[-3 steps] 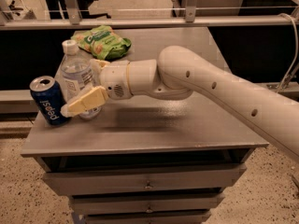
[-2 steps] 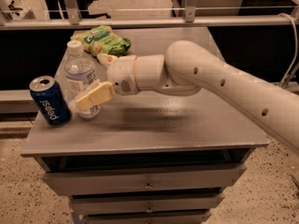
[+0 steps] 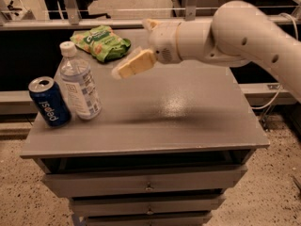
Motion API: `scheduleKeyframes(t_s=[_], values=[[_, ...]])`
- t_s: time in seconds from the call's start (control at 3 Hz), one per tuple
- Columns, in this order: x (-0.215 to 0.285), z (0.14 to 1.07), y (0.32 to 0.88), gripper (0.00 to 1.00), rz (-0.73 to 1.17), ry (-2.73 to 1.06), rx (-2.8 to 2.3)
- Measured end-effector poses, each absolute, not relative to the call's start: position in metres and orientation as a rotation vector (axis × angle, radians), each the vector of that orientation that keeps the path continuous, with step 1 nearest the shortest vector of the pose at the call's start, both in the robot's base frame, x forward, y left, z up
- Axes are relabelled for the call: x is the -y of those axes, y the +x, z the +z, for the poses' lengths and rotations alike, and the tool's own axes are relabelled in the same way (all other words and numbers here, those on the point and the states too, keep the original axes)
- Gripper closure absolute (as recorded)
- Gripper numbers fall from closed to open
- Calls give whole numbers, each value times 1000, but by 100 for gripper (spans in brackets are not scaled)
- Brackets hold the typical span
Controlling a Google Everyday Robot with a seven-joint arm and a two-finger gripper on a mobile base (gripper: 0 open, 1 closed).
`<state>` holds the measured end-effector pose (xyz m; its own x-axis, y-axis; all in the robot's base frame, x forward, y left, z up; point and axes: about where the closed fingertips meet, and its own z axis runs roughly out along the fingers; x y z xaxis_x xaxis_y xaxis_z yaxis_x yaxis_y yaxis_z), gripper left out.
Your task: Move blue plastic bottle near pepsi can
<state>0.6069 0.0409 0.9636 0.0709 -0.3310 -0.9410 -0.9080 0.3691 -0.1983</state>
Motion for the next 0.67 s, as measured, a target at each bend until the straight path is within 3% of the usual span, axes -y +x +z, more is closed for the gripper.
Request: scheduleKeyframes(t_s=[0.33, 0.67], values=[[23, 989, 636, 0, 503, -1056, -1513], [31, 994, 643, 0, 475, -1023, -1511]])
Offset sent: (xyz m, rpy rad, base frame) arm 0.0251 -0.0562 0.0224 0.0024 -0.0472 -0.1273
